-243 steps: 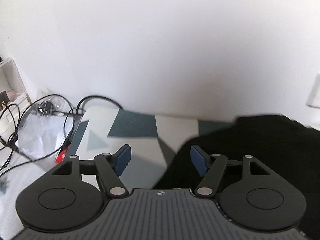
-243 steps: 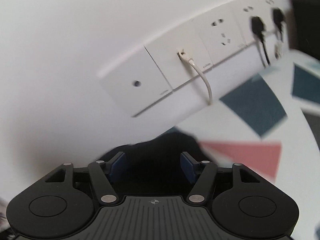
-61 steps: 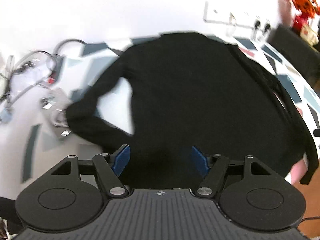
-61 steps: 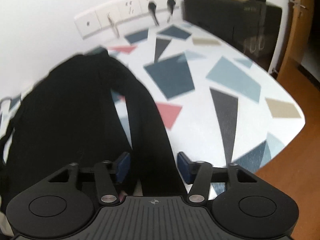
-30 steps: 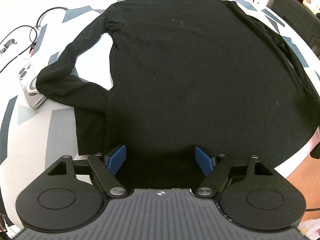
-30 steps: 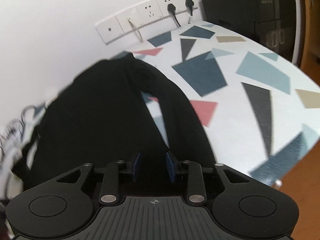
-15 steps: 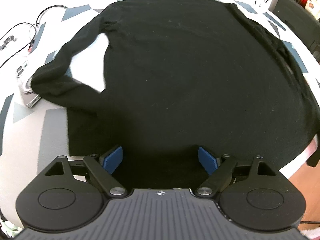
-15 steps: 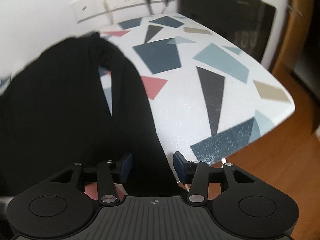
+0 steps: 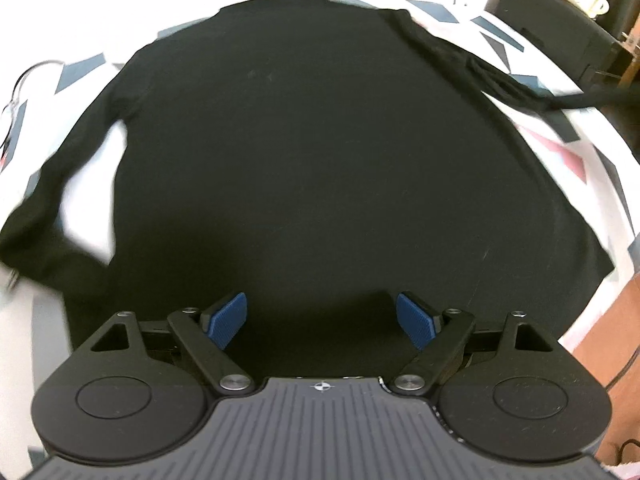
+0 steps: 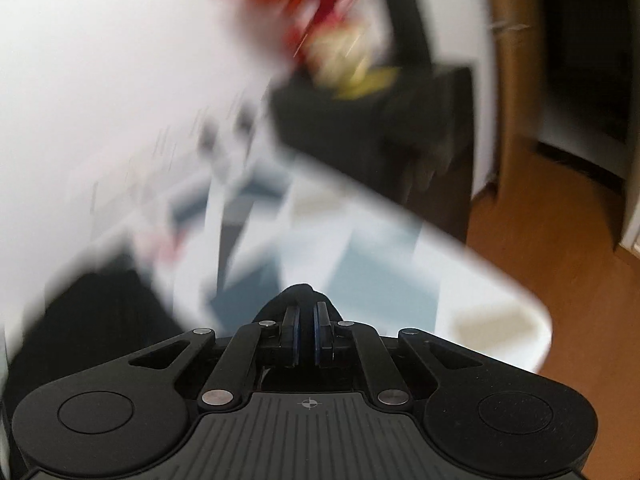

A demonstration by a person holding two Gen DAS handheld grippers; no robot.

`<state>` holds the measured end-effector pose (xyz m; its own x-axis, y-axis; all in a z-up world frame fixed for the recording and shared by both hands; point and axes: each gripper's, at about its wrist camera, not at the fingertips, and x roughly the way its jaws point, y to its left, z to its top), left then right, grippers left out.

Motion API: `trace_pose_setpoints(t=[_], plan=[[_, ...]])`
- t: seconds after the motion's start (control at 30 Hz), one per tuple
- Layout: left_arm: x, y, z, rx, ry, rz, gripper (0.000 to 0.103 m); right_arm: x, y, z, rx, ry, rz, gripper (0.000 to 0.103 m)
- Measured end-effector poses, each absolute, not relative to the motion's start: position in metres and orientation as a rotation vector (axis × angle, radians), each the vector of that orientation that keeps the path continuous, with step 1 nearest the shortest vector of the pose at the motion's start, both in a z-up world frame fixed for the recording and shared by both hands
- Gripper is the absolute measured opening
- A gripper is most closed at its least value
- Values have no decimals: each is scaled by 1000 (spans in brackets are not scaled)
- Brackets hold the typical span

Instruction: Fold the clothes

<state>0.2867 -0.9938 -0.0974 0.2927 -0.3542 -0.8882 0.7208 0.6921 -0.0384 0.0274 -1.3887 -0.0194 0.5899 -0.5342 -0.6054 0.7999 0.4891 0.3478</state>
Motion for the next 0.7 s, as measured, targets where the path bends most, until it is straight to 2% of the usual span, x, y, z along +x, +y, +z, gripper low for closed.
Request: trace_pose_setpoints(t=[0.1,0.37,0.57,0.7], plan=[[289,-1015,-94,417,1034,-757,84,27,-1427,-5,732,342,-867,6],[312,-1063,-93,462,1025,-665,84,90,-1457,-42,864,507,-518,6],[334,-1047,-85,389,1006,-442,84,177,-1466,-78,1036,577,-336,6],[335,-1006,-72,220,1002,-404,84,248,-1438,-70,959,601,-205,6]])
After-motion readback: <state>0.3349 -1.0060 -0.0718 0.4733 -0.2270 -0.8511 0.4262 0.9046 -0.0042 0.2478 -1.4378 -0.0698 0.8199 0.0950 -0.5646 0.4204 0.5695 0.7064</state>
